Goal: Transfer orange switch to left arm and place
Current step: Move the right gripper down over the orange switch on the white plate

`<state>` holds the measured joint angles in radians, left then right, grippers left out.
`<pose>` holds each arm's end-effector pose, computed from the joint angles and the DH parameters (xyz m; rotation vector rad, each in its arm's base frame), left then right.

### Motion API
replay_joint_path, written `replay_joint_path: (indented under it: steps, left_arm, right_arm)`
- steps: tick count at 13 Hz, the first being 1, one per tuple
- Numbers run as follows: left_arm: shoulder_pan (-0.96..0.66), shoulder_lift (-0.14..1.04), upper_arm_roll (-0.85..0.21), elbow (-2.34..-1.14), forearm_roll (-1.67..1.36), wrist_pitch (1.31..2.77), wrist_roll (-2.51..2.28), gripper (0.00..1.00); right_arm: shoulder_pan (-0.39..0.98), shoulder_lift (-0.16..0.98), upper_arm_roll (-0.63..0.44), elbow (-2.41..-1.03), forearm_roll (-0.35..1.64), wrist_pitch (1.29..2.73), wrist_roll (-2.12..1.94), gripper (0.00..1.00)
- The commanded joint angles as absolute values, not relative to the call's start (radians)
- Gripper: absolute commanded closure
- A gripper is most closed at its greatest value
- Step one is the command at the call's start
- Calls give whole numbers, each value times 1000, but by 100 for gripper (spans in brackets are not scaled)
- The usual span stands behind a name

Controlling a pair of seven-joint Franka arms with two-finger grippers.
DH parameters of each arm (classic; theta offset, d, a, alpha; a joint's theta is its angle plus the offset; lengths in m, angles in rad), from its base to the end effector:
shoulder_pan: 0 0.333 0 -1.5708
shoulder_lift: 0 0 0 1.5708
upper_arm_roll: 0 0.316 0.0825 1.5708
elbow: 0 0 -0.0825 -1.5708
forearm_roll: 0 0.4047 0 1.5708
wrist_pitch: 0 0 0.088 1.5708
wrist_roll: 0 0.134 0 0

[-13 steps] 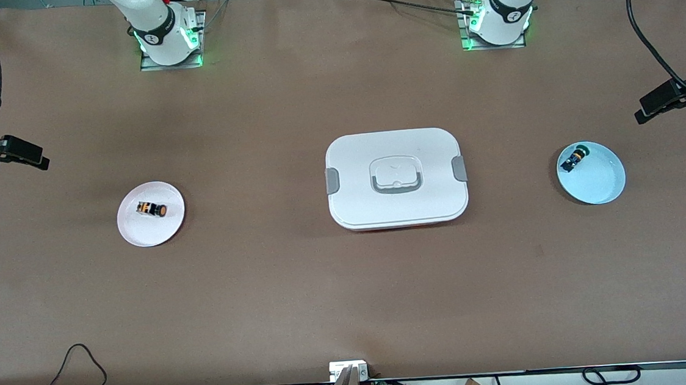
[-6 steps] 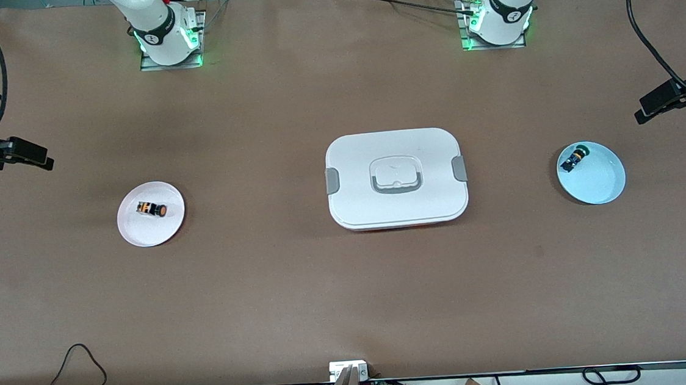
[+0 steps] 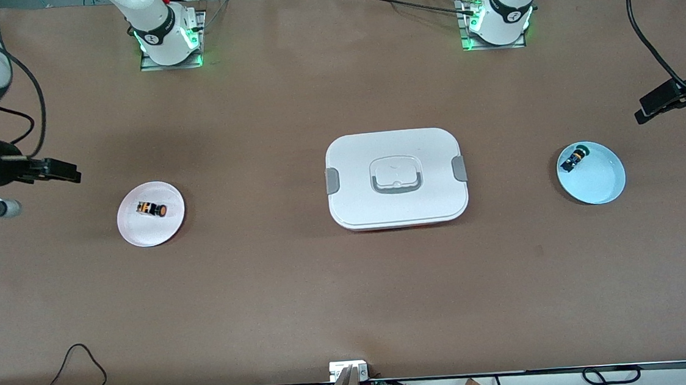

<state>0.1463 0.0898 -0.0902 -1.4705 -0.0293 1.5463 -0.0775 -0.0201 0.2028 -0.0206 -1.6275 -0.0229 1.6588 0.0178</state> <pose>0.5995 0.0320 0.5922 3.0974 0.2069 -0.0218 0.6200 -0.0274 0.4548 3.1042 -0.0846 -0.2673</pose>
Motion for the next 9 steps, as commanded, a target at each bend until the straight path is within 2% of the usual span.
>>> replay_joint_path:
  steps: [1,4,9]
  left_arm:
    - [149,95,-89,-1451,-49,1539,-58,0]
    - [149,95,-89,-1451,-49,1539,-58,0]
    - [149,95,-89,-1451,-49,1539,-58,0]
  right_arm:
    - [-17,247,-20,-1643,-54,1677,35,0]
    - [-17,284,-21,-1730,-55,1759,34,0]
    - [-15,290,-20,-1963,-54,2050,37,0]
